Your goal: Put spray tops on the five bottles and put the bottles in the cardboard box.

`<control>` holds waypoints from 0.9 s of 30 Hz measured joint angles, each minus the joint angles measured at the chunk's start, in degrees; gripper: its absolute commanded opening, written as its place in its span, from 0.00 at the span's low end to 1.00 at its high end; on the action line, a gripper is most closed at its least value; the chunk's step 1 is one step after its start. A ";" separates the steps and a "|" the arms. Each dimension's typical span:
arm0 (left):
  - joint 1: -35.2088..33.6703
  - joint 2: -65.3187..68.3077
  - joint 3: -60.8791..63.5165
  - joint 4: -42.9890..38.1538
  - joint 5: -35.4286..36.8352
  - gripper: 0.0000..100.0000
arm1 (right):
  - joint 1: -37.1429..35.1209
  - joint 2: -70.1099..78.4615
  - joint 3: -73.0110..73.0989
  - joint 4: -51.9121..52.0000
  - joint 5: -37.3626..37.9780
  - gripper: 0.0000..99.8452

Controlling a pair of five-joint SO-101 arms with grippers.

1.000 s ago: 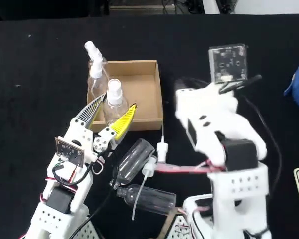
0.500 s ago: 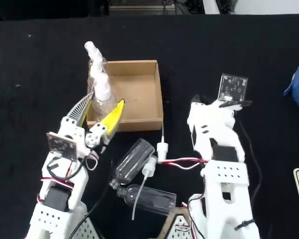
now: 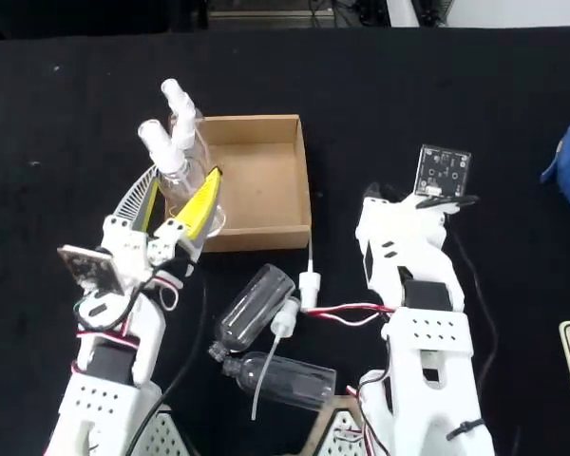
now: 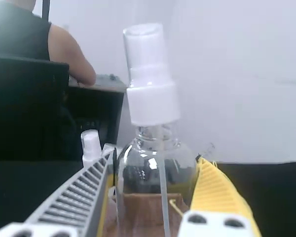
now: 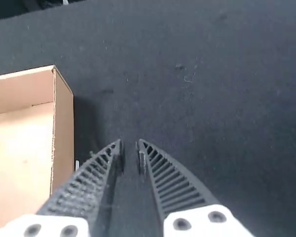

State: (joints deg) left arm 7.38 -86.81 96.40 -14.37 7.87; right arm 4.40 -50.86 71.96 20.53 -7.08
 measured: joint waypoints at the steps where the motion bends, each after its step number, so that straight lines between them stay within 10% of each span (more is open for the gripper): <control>1: 0.00 2.55 0.00 -2.37 0.00 0.03 | 0.00 0.00 0.00 0.00 0.00 0.03; 27: -1.93 46.77 -5.01 -33.93 -6.51 0.03 | 0.00 0.00 0.00 0.00 0.00 0.03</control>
State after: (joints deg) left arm 5.45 -40.04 91.38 -48.31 1.36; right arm 4.40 -50.86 71.96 20.53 -7.08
